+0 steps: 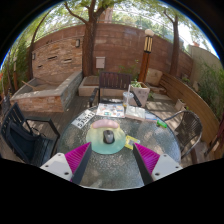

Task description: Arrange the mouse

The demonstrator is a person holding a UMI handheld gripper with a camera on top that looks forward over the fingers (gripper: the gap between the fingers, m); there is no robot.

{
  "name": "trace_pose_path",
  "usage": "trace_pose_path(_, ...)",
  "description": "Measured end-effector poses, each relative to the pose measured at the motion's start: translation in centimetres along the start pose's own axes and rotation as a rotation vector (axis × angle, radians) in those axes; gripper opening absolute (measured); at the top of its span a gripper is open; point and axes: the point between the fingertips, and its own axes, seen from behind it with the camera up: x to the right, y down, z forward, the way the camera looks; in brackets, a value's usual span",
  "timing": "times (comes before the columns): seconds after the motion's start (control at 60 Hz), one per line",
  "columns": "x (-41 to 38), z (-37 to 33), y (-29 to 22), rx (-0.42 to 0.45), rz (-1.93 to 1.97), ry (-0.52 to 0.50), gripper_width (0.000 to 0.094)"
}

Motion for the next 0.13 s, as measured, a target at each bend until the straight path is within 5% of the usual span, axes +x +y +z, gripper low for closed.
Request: trace_pose_path(0.133, -0.02, -0.6, 0.29, 0.0, -0.008, -0.01, 0.0854)
